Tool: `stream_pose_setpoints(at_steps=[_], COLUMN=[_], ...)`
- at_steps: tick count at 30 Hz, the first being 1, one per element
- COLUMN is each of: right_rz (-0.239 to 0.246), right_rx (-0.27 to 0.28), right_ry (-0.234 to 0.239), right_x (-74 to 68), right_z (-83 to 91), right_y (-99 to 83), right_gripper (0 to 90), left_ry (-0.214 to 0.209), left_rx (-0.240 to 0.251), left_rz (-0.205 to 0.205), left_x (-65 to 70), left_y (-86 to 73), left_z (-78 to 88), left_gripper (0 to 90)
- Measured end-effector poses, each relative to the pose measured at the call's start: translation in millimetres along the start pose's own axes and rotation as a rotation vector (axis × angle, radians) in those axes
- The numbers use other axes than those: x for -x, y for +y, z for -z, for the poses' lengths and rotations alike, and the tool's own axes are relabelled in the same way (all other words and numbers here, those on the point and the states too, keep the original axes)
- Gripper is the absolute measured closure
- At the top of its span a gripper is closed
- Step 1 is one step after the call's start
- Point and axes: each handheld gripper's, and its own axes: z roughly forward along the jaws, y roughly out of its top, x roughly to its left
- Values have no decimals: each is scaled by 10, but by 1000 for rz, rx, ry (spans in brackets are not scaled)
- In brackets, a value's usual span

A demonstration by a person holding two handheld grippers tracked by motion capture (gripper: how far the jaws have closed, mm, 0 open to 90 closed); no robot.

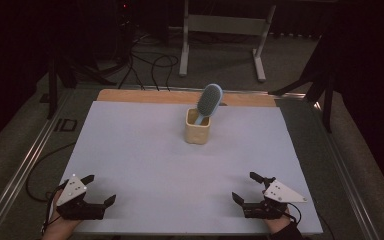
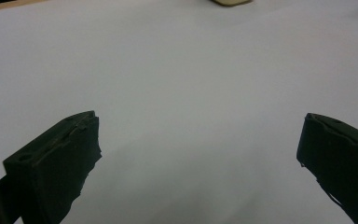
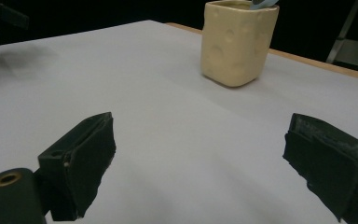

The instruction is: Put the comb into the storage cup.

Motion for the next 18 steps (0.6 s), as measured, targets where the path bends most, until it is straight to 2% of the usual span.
stream_pose_setpoints(at_steps=[18], right_rz=[-1], right_rx=[-6], right_ry=[-4], right_x=[3], right_z=[-4], right_y=[-7], right_gripper=[87], left_ry=[-19], left_rx=[3], left_rz=[-5], left_x=[22], left_y=[-10], left_z=[-29], left_gripper=[0])
